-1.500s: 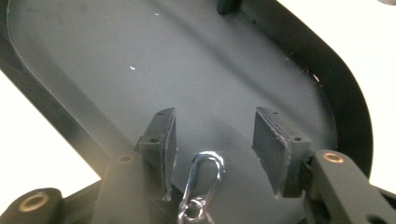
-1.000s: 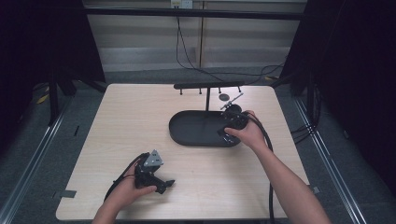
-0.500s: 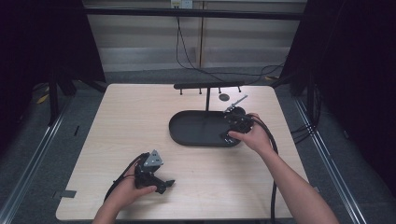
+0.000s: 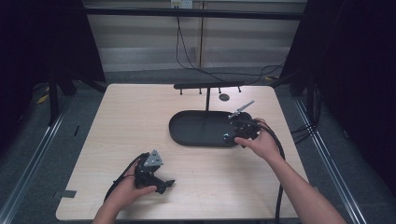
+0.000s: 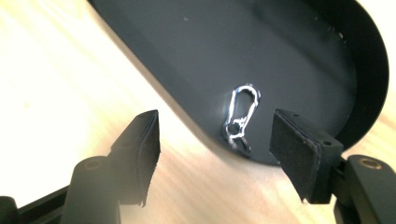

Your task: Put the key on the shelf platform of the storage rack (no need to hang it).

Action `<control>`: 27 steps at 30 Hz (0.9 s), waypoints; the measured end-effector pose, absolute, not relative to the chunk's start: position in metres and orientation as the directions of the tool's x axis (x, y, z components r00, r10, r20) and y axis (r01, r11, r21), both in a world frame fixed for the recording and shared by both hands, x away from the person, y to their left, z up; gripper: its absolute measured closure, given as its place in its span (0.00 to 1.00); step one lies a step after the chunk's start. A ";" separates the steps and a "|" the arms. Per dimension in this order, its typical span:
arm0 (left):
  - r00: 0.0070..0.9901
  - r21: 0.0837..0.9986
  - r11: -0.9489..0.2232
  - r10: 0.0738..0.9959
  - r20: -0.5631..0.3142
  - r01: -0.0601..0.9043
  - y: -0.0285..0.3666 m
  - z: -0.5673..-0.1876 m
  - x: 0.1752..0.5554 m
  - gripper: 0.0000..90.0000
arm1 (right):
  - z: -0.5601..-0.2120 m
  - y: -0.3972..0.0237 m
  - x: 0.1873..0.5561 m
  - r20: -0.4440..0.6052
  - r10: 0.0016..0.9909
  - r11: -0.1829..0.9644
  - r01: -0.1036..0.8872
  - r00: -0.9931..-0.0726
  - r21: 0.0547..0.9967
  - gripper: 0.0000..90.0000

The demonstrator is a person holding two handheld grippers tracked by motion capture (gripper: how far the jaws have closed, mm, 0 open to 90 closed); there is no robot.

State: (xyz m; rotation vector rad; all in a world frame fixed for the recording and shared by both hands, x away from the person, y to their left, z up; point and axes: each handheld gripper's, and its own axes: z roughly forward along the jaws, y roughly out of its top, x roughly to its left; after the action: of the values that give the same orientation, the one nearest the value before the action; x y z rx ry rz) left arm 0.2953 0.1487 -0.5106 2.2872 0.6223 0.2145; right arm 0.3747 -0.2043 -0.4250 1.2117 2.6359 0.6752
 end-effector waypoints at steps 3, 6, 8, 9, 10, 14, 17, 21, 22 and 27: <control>0.871 0.701 -0.612 0.491 -0.027 0.367 0.149 -0.510 0.296 0.00 | -0.426 -0.206 0.368 0.033 0.747 0.576 0.671 -0.664 0.467 0.37; 0.872 0.699 -0.615 0.489 -0.026 0.366 0.149 -0.510 0.296 0.00 | -0.427 -0.208 0.362 0.032 0.742 0.582 0.667 -0.670 0.466 0.37; 0.871 0.701 -0.612 0.491 -0.027 0.367 0.149 -0.510 0.296 0.00 | -0.429 -0.210 0.359 0.033 0.739 0.586 0.665 -0.673 0.462 0.37; 0.868 0.704 -0.606 0.496 -0.031 0.371 0.149 -0.511 0.295 0.00 | -0.430 -0.210 0.357 0.034 0.738 0.587 0.667 -0.674 0.458 0.37; 0.868 0.704 -0.606 0.496 -0.031 0.371 0.149 -0.511 0.295 0.00 | -0.432 -0.211 0.356 0.030 0.735 0.593 0.662 -0.678 0.458 0.37; 0.872 0.699 -0.614 0.490 -0.025 0.366 0.149 -0.510 0.296 0.00 | -0.435 -0.214 0.350 0.040 0.735 0.590 0.666 -0.677 0.457 0.37; 0.868 0.704 -0.606 0.496 -0.031 0.371 0.149 -0.511 0.295 0.00 | -0.437 -0.217 0.345 0.033 0.732 0.594 0.662 -0.680 0.458 0.37; 0.868 0.704 -0.606 0.496 -0.031 0.371 0.149 -0.511 0.295 0.00 | -0.440 -0.221 0.338 0.041 0.734 0.587 0.664 -0.678 0.463 0.37; 0.870 0.701 -0.611 0.492 -0.027 0.367 0.149 -0.510 0.296 0.00 | -0.440 -0.222 0.337 0.039 0.732 0.590 0.662 -0.680 0.462 0.37; 0.871 0.699 -0.614 0.490 -0.025 0.366 0.149 -0.510 0.296 0.00 | -0.448 -0.226 0.327 0.035 0.730 0.594 0.659 -0.682 0.461 0.37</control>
State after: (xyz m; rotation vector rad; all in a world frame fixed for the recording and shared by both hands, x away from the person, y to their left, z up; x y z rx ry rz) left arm 0.2957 0.1492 -0.5103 2.2968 0.6139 0.2162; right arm 0.3272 -0.2259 -0.4476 1.1689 2.6612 0.6724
